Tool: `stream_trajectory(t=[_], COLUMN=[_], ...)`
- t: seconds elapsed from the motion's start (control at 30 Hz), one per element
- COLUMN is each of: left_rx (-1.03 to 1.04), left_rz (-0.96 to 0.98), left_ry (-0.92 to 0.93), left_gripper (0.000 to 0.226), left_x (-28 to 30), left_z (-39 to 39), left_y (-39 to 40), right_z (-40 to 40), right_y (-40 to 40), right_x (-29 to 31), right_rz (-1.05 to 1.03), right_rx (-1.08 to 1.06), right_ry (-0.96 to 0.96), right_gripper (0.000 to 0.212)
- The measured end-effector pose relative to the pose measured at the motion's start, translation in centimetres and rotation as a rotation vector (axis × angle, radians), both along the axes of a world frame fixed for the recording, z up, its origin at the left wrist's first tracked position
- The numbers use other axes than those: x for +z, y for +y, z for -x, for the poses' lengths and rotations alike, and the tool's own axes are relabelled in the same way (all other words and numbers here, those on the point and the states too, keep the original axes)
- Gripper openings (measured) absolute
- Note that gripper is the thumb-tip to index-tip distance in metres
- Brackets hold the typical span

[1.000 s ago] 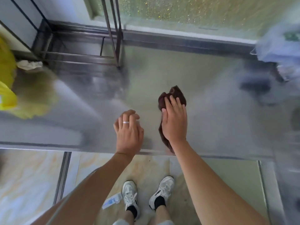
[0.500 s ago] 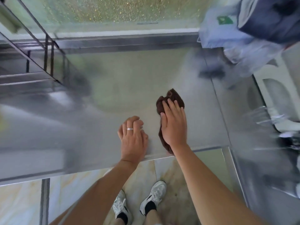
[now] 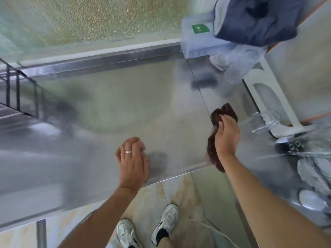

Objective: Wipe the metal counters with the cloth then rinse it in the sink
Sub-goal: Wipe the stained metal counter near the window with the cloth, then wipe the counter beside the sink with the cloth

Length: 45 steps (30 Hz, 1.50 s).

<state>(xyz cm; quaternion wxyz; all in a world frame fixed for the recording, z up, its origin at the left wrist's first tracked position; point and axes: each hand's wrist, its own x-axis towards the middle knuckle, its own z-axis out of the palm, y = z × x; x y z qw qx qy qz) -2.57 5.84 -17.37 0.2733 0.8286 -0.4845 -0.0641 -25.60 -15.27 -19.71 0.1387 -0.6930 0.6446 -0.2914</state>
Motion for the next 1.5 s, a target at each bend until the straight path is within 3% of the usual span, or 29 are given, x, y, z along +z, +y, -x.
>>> stream_trajectory(t=[0.1, 0.23, 0.5, 0.67, 0.83, 0.93, 1.03, 1.2, 1.33, 1.5], left_rx=[0.017, 0.042, 0.105, 0.114, 0.104, 0.083, 0.074, 0.017, -0.113, -0.432], left_rz=[0.008, 0.031, 0.053, 0.043, 0.029, 0.022, 0.033, -0.023, -0.204, -0.515], left_ry=[0.021, 0.031, 0.045, 0.062, 0.051, 0.051, 0.059, 0.098, 0.116, -0.004], left_gripper=[0.024, 0.025, 0.025, 0.025, 0.022, 0.019, 0.022, 0.023, 0.012, 0.016], left_x=[0.7, 0.6, -0.2, 0.1, 1.5, 3.1, 5.6, 10.9, 14.0, 15.3], left_z=[0.0, -0.5, -1.4, -1.3, -1.1, -0.7, 0.1, 2.6, 4.0, 7.6], left_y=[-0.2, -0.2, 0.0, 0.4, 1.7, 3.0, 4.6, 6.4, 6.0, 4.4], right_z=[-1.4, -6.1, -16.4, -16.8, -15.1, -13.2, -10.9, -6.5, -0.3, 8.8], right_y=[1.1, 2.7, 5.1, 9.5, 14.1, 16.7, 18.4, 18.3, 18.0, 21.5], right_x=[1.6, -0.9, -1.5, -1.9, -0.3, 1.2, 3.5, 10.0, 14.9, 17.8], right_rz=[0.027, -0.139, -0.044, -0.051, -0.189, -0.458, -0.75, -1.198, -1.203, -0.982], right_rx=[0.019, 0.088, 0.54, 0.745, 0.746, 0.756, 0.77, 0.421, 0.245, 0.185], right_ry=[-0.141, 0.225, 0.076, -0.058, -0.186, -0.269, -0.183, -0.307, -0.293, 0.215], right_gripper=[0.026, 0.052, 0.044, 0.028, 0.021, 0.022, 0.02, 0.027, 0.042, 0.054])
